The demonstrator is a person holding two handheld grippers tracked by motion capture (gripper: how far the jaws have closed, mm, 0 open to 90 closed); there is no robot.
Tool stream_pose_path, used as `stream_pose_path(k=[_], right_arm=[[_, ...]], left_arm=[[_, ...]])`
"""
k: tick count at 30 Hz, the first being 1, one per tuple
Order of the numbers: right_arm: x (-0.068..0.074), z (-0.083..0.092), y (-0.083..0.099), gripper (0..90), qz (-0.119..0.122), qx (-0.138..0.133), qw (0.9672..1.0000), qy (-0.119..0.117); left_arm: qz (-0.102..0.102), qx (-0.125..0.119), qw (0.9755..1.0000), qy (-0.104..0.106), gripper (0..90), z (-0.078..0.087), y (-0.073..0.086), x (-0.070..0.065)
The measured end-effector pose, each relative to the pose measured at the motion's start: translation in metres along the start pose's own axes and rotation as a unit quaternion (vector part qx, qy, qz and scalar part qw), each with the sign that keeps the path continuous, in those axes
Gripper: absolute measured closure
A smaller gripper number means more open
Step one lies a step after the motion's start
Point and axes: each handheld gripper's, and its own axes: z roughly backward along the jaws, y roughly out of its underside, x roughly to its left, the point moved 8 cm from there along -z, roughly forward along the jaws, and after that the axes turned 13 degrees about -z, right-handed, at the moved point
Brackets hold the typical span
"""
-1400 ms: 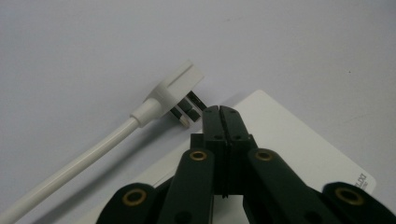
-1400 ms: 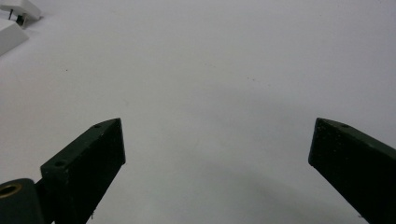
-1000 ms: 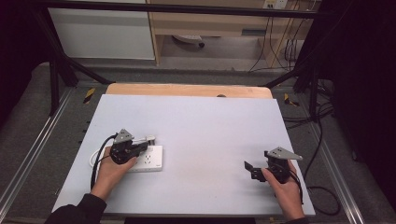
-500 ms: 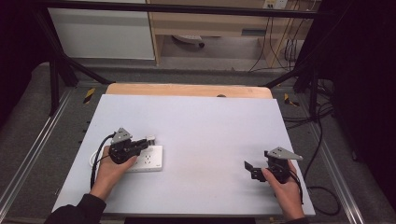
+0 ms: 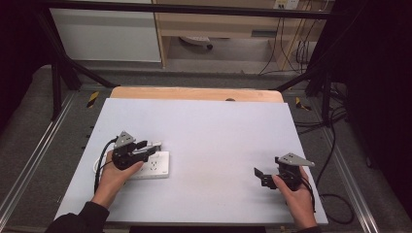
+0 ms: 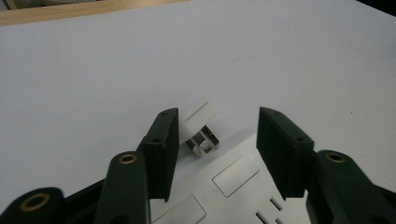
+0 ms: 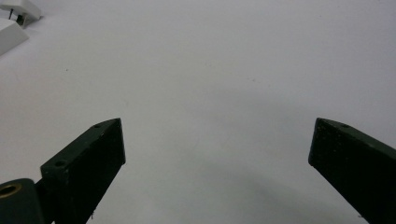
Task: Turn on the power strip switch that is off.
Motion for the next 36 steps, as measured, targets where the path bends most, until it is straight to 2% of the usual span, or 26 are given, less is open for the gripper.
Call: stream_pose_path(k=[5, 9, 11, 16, 19, 23, 27, 36], right_arm=[[0.000, 0.000, 0.000, 4.2, 0.000, 0.000, 1.0000, 0.000], [0.000, 0.000, 0.000, 4.2, -0.001, 0.001, 1.0000, 0.000], [0.000, -0.001, 0.000, 4.2, -0.001, 0.001, 1.0000, 0.000], [0.000, -0.001, 0.000, 4.1, -0.002, 0.001, 1.0000, 0.000], [-0.001, -0.001, 0.000, 4.1, -0.005, -0.001, 1.0000, 0.000], [-0.001, -0.001, 0.000, 4.1, -0.007, -0.001, 1.0000, 0.000], [-0.002, 0.000, 0.000, 4.0, -0.005, -0.002, 1.0000, -0.001], [-0.001, 0.000, 0.000, 4.0, -0.007, -0.002, 1.0000, -0.001]], left_arm=[[0.005, -0.010, 0.9999, -0.003, 33.4, 0.000, -0.004, -0.001], [0.023, -0.027, 0.9994, -0.003, 10.6, -0.001, -0.010, -0.002], [0.026, -0.039, 0.9989, -0.008, 5.1, 0.000, -0.013, 0.000], [0.041, -0.058, 0.9972, -0.021, 5.9, 0.004, -0.022, 0.005], [0.040, -0.066, 0.9969, -0.017, 6.0, 0.008, -0.027, 0.005], [0.037, -0.062, 0.9974, -0.008, 6.9, 0.012, -0.033, 0.003], [0.041, -0.066, 0.9969, 0.013, 7.6, 0.020, -0.041, 0.003], [0.032, -0.068, 0.9971, 0.011, 8.2, 0.038, -0.046, 0.004]])
